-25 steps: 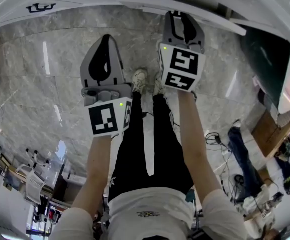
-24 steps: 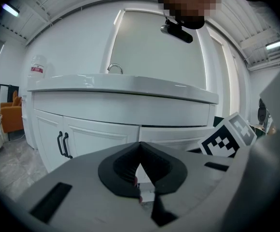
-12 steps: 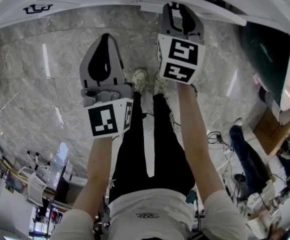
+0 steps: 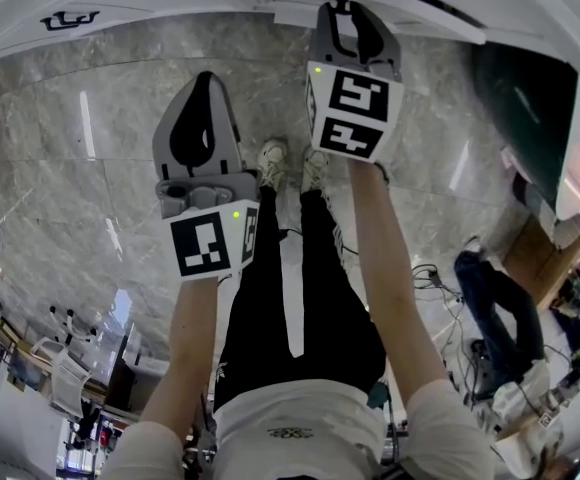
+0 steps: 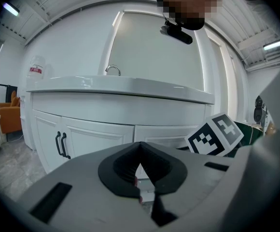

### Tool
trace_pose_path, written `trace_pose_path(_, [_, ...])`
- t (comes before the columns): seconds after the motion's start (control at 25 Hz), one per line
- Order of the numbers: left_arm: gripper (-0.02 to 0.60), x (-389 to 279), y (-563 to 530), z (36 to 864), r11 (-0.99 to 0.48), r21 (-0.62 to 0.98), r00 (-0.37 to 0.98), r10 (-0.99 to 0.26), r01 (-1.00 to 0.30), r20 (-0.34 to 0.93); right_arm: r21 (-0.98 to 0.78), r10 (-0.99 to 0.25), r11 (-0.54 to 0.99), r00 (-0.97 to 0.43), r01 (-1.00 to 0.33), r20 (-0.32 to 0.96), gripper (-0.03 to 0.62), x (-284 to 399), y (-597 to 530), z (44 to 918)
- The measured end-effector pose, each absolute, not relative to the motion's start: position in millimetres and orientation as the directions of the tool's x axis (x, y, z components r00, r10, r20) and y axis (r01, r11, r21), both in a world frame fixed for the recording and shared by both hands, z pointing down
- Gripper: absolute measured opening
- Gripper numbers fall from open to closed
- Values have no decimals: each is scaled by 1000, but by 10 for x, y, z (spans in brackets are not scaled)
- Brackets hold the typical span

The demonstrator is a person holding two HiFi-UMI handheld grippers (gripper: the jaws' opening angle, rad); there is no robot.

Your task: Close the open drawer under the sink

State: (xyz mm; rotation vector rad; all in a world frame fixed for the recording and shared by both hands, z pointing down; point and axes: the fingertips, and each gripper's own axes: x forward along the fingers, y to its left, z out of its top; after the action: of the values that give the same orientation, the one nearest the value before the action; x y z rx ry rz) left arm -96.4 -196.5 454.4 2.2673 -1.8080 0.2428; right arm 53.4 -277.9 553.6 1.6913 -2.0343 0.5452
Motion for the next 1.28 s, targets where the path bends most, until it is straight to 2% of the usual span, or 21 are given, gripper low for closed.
trace_pose_path(1.0, [18,-1017,-1924,4578,-205,74,217,-940,-976,263,-33,-800,194,-177,-981,574,141,532,-2911,5592])
trace_pose_path(1.28, [18,-1023,-1794,4593,-211,76,224,-934,-974,277,-61,-790,144,-152,-988,594,140,539,-2838,5594])
